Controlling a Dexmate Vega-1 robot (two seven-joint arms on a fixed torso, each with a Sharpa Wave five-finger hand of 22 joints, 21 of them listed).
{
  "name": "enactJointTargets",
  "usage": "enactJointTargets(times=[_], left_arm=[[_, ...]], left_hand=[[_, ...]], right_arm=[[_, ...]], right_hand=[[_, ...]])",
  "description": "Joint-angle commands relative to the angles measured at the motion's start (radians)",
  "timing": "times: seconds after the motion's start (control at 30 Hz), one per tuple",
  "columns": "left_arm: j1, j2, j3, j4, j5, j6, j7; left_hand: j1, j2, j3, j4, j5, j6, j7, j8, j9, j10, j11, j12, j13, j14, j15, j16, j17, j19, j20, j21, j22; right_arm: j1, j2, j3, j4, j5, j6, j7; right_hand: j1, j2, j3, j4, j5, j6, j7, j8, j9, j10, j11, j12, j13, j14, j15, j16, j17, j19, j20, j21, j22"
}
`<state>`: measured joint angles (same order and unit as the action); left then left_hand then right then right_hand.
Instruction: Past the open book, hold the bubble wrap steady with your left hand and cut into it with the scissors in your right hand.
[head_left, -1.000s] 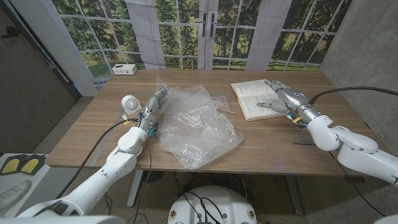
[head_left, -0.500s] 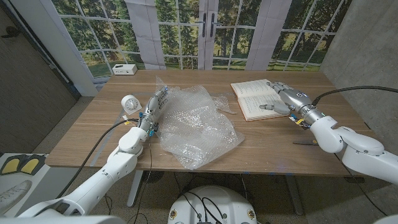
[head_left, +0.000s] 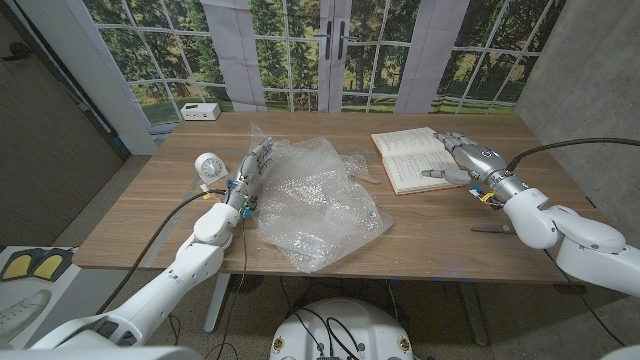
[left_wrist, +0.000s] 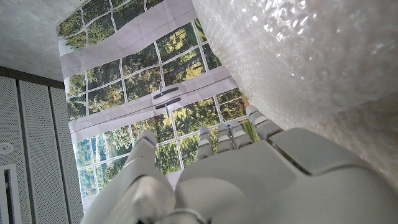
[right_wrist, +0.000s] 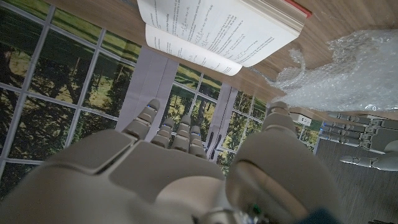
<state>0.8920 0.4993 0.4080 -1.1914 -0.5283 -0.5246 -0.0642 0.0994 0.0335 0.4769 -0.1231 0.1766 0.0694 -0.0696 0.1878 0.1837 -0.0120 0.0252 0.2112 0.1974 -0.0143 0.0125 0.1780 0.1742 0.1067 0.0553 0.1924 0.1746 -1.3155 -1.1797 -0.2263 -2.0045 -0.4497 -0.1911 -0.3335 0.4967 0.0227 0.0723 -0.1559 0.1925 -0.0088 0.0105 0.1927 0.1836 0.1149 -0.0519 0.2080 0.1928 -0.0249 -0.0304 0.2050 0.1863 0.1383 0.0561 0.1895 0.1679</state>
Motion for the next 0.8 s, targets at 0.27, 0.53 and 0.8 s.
enactJointTargets(times=[0.27, 0.53, 0.8], left_arm=[[-0.032, -0.022, 0.019, 0.040, -0.003, -0.008, -0.033], [-0.021, -0.018, 0.015, 0.031, -0.008, -0.004, -0.026], [-0.013, -0.014, 0.015, 0.027, -0.012, 0.005, -0.026]], left_hand=[[0.004, 0.000, 0.001, -0.003, 0.001, -0.008, -0.009, 0.001, 0.003, -0.007, 0.004, 0.000, 0.002, -0.008, 0.001, 0.005, 0.005, -0.004, -0.003, 0.000, 0.001], [0.002, -0.001, 0.000, -0.003, 0.000, -0.007, -0.007, 0.002, 0.003, -0.006, 0.004, 0.000, 0.002, -0.007, -0.001, 0.006, 0.005, -0.004, -0.003, 0.000, 0.001], [0.000, -0.002, -0.002, -0.002, 0.000, -0.006, -0.006, 0.002, 0.003, -0.006, 0.005, 0.001, 0.002, -0.007, 0.000, 0.007, 0.006, -0.004, -0.003, 0.001, 0.001]], right_arm=[[-0.035, -0.027, 0.022, -0.024, -0.017, -0.036, 0.025], [-0.050, -0.038, 0.028, -0.029, -0.027, -0.050, 0.025], [-0.071, -0.064, 0.037, -0.049, -0.042, -0.087, 0.051]], right_hand=[[0.021, -0.001, 0.005, -0.001, 0.006, 0.018, -0.018, 0.013, 0.005, 0.038, -0.019, 0.015, 0.007, 0.009, -0.064, 0.005, 0.001, 0.014, 0.001, 0.001, -0.001], [0.027, -0.002, 0.007, 0.000, 0.006, 0.029, -0.023, 0.016, 0.004, 0.055, -0.025, 0.019, 0.007, 0.010, -0.078, 0.004, 0.001, 0.018, -0.001, 0.001, -0.001], [0.030, -0.002, 0.008, 0.001, 0.007, 0.031, -0.022, 0.016, 0.005, 0.057, -0.022, 0.018, 0.008, 0.009, -0.078, 0.003, 0.001, 0.017, -0.001, 0.000, -0.001]])
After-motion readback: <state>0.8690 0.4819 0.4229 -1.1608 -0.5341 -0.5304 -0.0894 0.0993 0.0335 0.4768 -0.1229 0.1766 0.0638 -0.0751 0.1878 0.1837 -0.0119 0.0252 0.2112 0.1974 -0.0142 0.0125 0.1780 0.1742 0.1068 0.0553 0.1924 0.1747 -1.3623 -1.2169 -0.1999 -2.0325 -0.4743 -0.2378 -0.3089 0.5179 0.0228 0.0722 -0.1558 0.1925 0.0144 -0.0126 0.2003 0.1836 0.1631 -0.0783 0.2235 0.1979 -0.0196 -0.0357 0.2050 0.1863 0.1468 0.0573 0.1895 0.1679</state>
